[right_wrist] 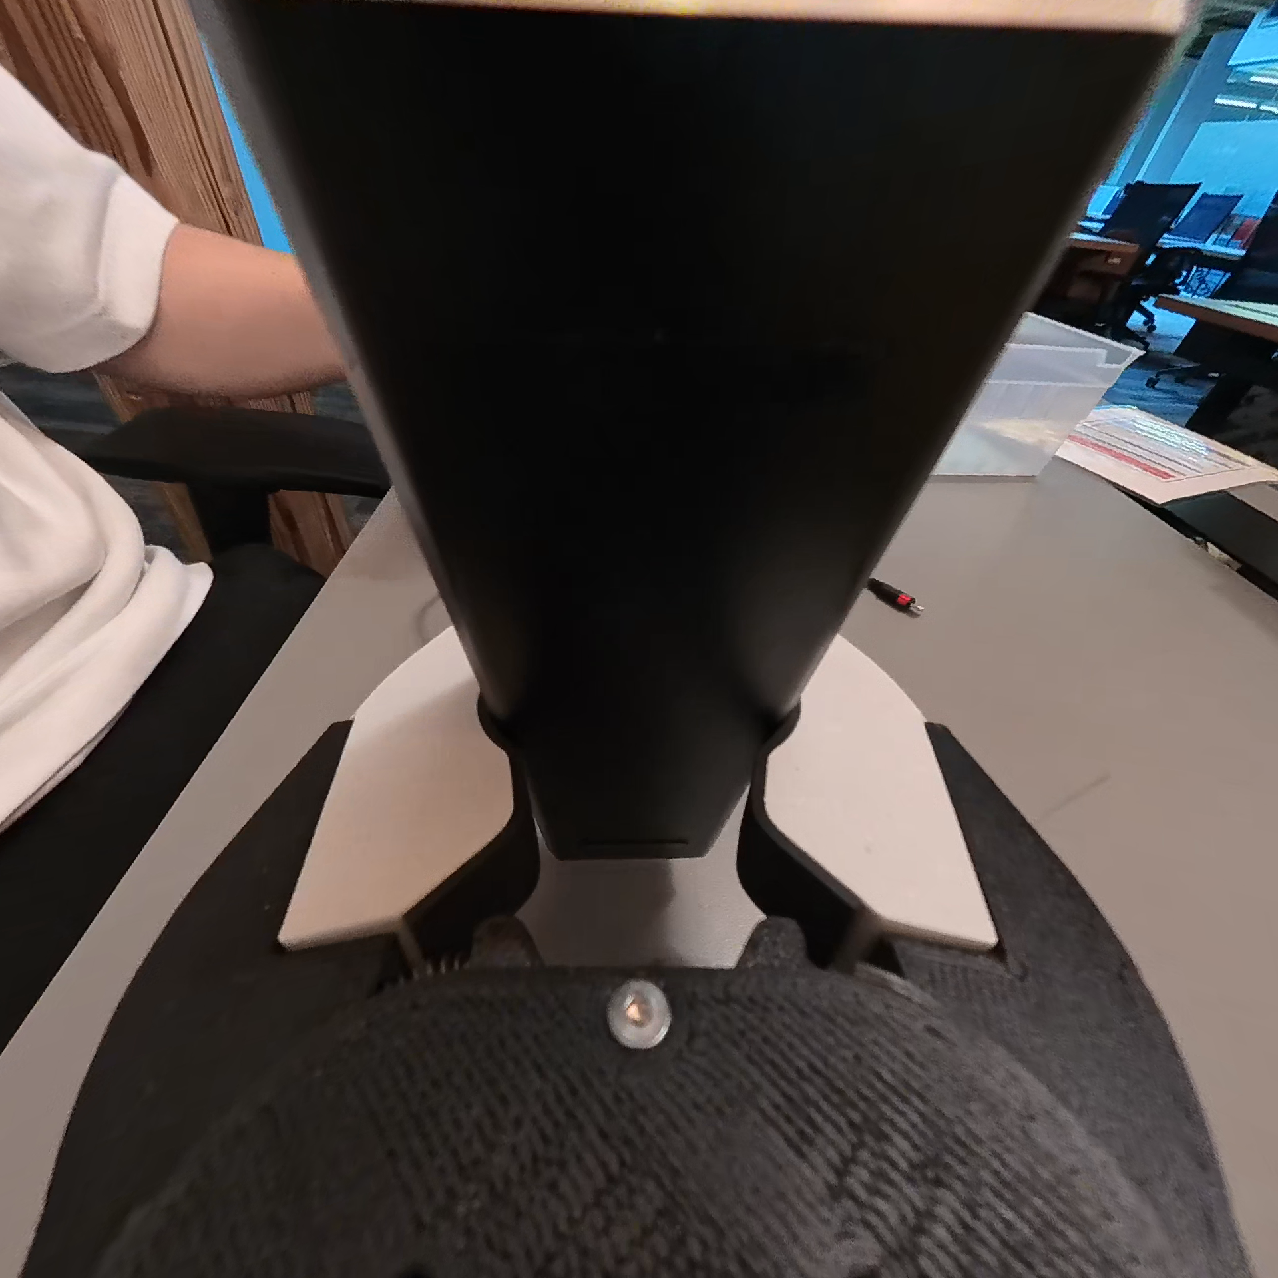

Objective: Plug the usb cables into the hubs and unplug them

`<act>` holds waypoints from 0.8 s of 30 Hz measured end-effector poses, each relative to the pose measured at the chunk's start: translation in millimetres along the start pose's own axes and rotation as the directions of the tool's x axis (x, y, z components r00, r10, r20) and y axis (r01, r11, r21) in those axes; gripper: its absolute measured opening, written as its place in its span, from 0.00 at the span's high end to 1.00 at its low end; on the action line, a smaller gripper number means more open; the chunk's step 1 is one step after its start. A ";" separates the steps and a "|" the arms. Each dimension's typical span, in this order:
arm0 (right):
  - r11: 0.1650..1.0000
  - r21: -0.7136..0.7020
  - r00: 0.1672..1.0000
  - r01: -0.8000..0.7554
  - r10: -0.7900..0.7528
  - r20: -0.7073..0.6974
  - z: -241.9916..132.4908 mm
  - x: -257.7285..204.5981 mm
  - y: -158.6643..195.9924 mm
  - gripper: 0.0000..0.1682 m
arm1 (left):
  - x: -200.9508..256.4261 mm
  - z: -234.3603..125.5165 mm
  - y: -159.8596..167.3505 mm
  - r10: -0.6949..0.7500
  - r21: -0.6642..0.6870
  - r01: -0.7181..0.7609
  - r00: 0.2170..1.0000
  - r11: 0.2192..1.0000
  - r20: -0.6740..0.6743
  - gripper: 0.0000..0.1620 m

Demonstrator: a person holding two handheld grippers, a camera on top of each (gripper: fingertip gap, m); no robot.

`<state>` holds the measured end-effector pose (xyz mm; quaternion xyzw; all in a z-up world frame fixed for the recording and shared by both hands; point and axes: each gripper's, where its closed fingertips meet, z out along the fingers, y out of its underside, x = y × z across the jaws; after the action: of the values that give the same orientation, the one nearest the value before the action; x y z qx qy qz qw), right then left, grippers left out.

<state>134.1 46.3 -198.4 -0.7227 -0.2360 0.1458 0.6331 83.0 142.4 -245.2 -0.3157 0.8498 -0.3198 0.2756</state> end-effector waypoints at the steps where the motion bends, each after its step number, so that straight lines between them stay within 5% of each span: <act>1: 1.000 -0.002 1.000 0.001 -0.001 0.001 0.1 -0.2 0.2 0.57 | -5.1 -0.9 3.9 -0.035 -0.016 0.035 0.999 0.999 -0.018 0.77; 6: 1.000 -0.001 1.000 -0.002 0.002 0.006 0.1 -0.4 0.1 0.57 | -4.9 6.6 25.9 -0.183 -0.116 0.161 0.958 0.980 -0.220 0.83; 13: 1.000 0.005 1.000 -0.011 0.011 0.013 -0.4 -0.3 -0.6 0.57 | 0.2 16.6 12.0 -0.258 -0.063 0.252 0.897 0.966 -0.360 0.85; 24: 1.000 -0.007 1.000 -0.016 0.016 0.020 1.0 -0.7 0.7 0.57 | -7.5 27.0 9.1 -0.278 -0.015 0.284 0.925 0.959 -0.260 0.84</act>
<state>133.0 46.7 -199.3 -0.7252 -0.2372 0.1574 0.6269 102.7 143.2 -267.1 -0.3863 0.8208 -0.4042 0.1171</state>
